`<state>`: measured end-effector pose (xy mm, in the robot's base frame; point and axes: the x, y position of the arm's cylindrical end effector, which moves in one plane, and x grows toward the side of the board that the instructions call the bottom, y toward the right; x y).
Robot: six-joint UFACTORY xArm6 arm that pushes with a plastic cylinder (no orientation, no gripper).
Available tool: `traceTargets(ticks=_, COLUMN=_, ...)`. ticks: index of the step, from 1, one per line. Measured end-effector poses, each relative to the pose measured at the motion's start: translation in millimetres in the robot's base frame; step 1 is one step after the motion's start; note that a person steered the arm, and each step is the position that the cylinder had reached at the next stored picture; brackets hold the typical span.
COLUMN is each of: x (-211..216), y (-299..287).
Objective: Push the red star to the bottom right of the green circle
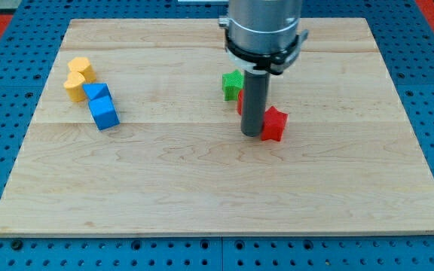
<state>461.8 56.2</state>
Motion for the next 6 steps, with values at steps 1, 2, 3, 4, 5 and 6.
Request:
traceTargets(ticks=1, x=29.0, y=-0.6)
traceTargets(ticks=2, x=38.4, y=19.6)
traceTargets(ticks=3, x=9.4, y=31.5)
traceTargets(ticks=4, x=-30.9, y=31.5)
traceTargets(ticks=5, x=-54.1, y=31.8)
traceTargets(ticks=6, x=-59.1, y=79.5)
